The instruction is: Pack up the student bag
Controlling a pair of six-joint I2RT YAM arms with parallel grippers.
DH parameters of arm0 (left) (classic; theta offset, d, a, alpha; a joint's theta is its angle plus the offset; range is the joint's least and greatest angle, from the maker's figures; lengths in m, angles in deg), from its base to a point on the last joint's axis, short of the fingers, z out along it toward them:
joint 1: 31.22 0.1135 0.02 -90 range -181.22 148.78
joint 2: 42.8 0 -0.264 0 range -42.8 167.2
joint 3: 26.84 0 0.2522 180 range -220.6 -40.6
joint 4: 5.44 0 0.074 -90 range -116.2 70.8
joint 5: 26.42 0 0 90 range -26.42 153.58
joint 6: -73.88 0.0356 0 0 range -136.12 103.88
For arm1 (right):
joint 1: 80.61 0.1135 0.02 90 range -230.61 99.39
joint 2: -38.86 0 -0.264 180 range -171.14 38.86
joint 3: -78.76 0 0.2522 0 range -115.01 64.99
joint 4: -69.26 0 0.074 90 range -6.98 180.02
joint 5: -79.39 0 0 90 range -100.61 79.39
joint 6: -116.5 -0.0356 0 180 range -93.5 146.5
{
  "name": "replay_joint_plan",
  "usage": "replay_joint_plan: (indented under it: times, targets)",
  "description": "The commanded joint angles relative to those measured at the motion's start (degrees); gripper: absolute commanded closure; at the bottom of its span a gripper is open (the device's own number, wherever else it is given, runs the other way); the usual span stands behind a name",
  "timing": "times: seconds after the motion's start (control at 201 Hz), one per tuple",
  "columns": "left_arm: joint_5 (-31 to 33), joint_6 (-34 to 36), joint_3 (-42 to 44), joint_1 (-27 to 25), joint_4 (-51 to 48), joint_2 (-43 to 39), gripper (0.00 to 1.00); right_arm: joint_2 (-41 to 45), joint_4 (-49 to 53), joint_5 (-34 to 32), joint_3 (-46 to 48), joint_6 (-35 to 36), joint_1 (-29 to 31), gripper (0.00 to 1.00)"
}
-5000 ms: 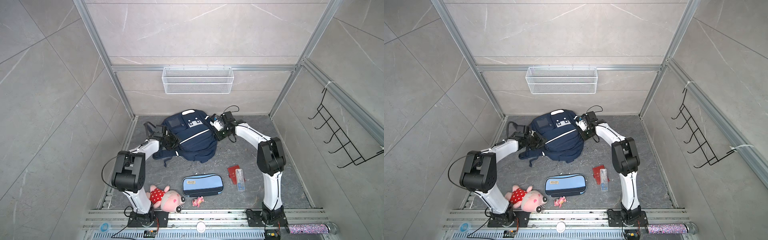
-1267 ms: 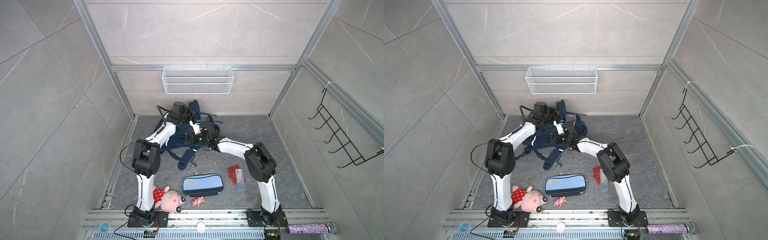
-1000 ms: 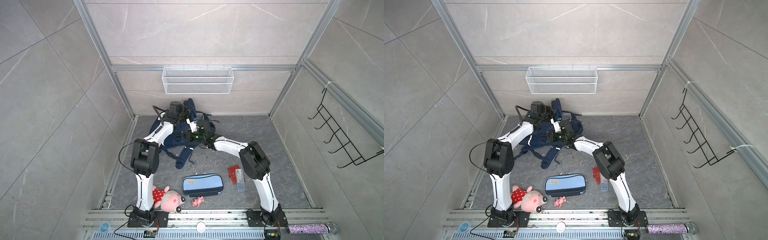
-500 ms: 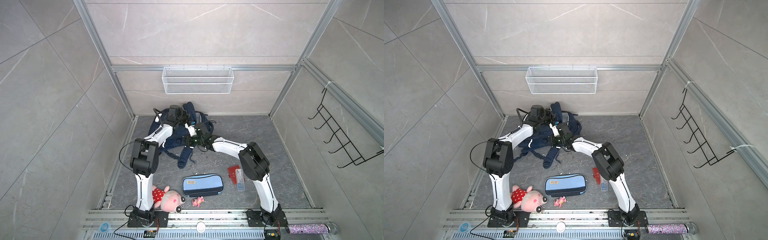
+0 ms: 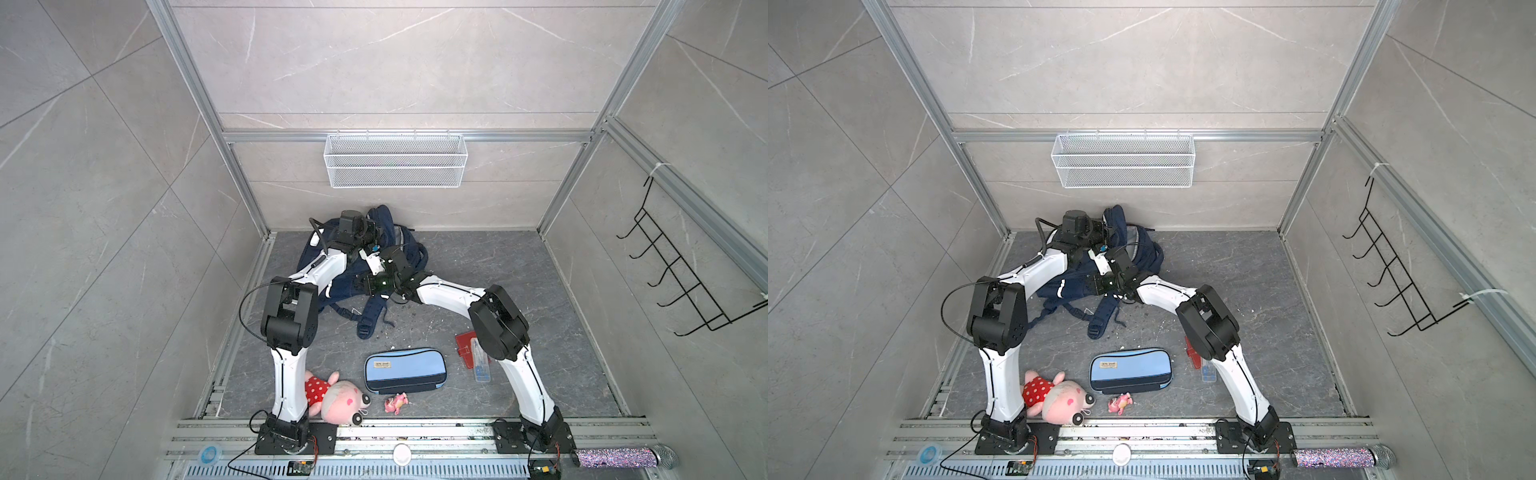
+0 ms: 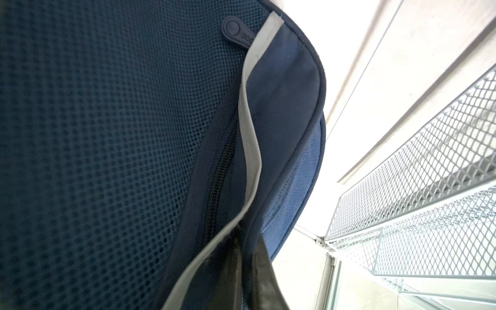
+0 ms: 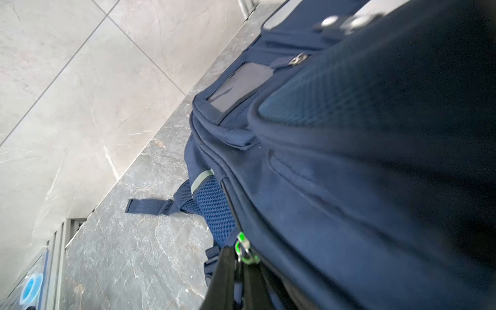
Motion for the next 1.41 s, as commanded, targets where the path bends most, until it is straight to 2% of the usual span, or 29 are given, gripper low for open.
replay_joint_plan:
  times: [0.0,0.194,0.423,0.518,0.662,0.822,0.996,1.2,1.404]
  targets:
    - [-2.7,-4.51,-2.8,-4.26,13.57,-3.64,1.0,-1.8,1.21,15.6,-2.02,1.2,6.81,0.97]
    - [-2.49,-5.77,-1.44,-4.35,15.73,-3.55,1.0,-0.12,0.04,16.17,1.06,1.42,6.77,0.94]
    - [-2.53,-3.66,1.68,-4.03,14.69,-4.7,1.0,2.11,-4.62,18.37,3.8,-1.01,6.76,0.86]
    - [-3.47,-0.41,0.68,-3.78,11.38,-4.91,1.0,2.12,-6.31,18.17,3.78,-2.4,6.76,0.83]
    - [-4.64,4.89,0.32,-2.78,7.69,-5.44,1.0,4.53,-4.9,15.72,6.38,-0.75,6.05,0.75]
    - [-6.63,9.56,1.69,-0.89,4.0,-7.13,1.0,10.5,-6.46,12.92,12.98,-0.75,3.62,0.66]
    - [-8.71,11.95,3.67,1.36,3.31,-7.73,1.0,17.13,-6.26,10.69,19.21,-0.18,1.66,0.45]
    - [-14.16,14.08,0.98,3.22,1.96,-4.37,1.0,27.25,-3.95,9.71,29.08,0.02,-0.36,0.29]
    - [-16.26,22.38,-3.58,3.71,-5.45,-1.67,1.0,40.8,8.48,9.41,37.08,2.5,-4.18,0.2]
